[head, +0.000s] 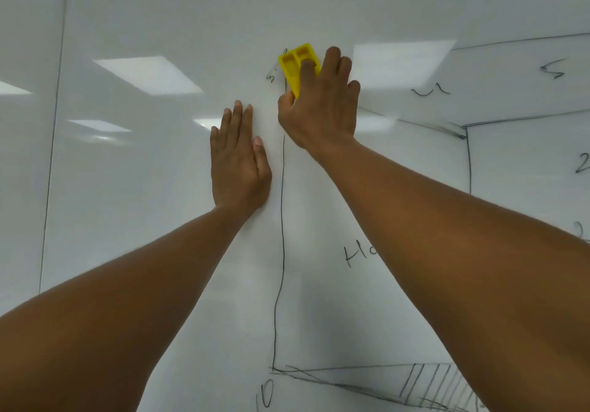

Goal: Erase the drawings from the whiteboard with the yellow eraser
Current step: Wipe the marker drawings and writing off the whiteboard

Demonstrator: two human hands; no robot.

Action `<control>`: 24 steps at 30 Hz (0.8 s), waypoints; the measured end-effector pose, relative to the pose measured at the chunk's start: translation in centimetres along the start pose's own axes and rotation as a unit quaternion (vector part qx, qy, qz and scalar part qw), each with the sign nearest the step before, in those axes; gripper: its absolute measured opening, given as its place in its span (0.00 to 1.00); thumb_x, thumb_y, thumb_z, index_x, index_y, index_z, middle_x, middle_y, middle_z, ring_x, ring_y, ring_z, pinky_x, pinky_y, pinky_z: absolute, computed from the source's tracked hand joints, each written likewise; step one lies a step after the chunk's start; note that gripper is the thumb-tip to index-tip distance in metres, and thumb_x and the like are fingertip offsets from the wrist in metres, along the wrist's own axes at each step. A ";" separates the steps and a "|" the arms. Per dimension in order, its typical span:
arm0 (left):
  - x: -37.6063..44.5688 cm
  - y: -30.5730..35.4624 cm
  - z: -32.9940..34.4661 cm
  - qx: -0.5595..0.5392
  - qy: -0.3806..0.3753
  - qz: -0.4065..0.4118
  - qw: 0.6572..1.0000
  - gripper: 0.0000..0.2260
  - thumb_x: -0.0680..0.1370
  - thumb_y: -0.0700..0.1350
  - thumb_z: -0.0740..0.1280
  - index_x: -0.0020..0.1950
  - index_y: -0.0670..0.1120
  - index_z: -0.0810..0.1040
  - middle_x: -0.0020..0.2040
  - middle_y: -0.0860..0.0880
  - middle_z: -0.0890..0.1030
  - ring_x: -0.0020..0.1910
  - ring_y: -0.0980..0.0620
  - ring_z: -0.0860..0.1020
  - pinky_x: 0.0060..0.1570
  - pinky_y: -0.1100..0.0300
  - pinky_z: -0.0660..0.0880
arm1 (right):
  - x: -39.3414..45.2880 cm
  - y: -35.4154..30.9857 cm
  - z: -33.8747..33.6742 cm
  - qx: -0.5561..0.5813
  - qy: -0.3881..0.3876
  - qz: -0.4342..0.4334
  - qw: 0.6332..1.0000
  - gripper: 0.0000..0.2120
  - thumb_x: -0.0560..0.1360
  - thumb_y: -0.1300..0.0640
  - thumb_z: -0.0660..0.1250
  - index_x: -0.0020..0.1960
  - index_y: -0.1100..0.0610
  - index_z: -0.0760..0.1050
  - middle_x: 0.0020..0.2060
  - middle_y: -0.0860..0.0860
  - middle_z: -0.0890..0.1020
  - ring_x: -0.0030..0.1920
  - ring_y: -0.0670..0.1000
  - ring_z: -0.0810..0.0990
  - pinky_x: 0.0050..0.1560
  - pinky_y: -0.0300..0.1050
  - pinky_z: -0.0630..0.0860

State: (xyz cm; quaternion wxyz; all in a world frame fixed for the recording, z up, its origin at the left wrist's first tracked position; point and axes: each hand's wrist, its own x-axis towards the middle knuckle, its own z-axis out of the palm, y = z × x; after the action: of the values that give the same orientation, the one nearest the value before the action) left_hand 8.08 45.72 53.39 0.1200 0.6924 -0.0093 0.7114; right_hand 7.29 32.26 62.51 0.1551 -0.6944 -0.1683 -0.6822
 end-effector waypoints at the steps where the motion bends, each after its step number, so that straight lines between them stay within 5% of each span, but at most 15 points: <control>1: 0.0 0.0 0.1 -0.001 0.001 -0.001 1.000 0.25 0.84 0.47 0.48 0.81 0.46 0.56 0.82 0.49 0.55 0.81 0.52 0.50 0.79 0.55 0.43 | 0.6 -0.2 0.1 0.003 0.004 0.015 1.000 0.22 0.73 0.48 0.59 0.63 0.57 0.70 0.64 0.57 0.68 0.61 0.58 0.67 0.51 0.52 0.67; 11: 0.0 0.1 -0.1 -0.022 0.011 0.012 1.000 0.24 0.84 0.43 0.52 0.80 0.44 0.57 0.81 0.47 0.58 0.81 0.50 0.53 0.79 0.51 0.45 | 0.2 -2.7 1.0 -0.008 -0.025 -0.101 0.995 0.24 0.76 0.44 0.55 0.66 0.57 0.69 0.68 0.58 0.65 0.63 0.58 0.67 0.57 0.55 0.65; 19: -0.1 0.0 0.3 0.001 0.005 0.001 1.000 0.25 0.83 0.46 0.48 0.81 0.46 0.55 0.82 0.50 0.54 0.81 0.53 0.49 0.79 0.53 0.43 | 5.1 0.2 -0.6 0.011 0.023 0.064 0.998 0.21 0.76 0.46 0.60 0.64 0.56 0.71 0.66 0.57 0.67 0.64 0.58 0.68 0.59 0.54 0.66; 24: 0.0 0.1 0.1 -0.010 0.013 0.005 1.000 0.25 0.83 0.45 0.49 0.81 0.45 0.56 0.81 0.49 0.56 0.81 0.52 0.50 0.79 0.53 0.44 | 2.7 -2.6 0.5 0.006 -0.006 -0.067 0.998 0.21 0.76 0.46 0.59 0.64 0.55 0.71 0.65 0.57 0.67 0.62 0.58 0.68 0.55 0.53 0.67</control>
State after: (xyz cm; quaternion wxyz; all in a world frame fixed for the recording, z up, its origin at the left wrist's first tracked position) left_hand 8.20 45.58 53.40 0.1240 0.6815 -0.0183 0.7210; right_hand 6.60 34.86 65.16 0.1126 -0.6848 -0.2194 -0.6858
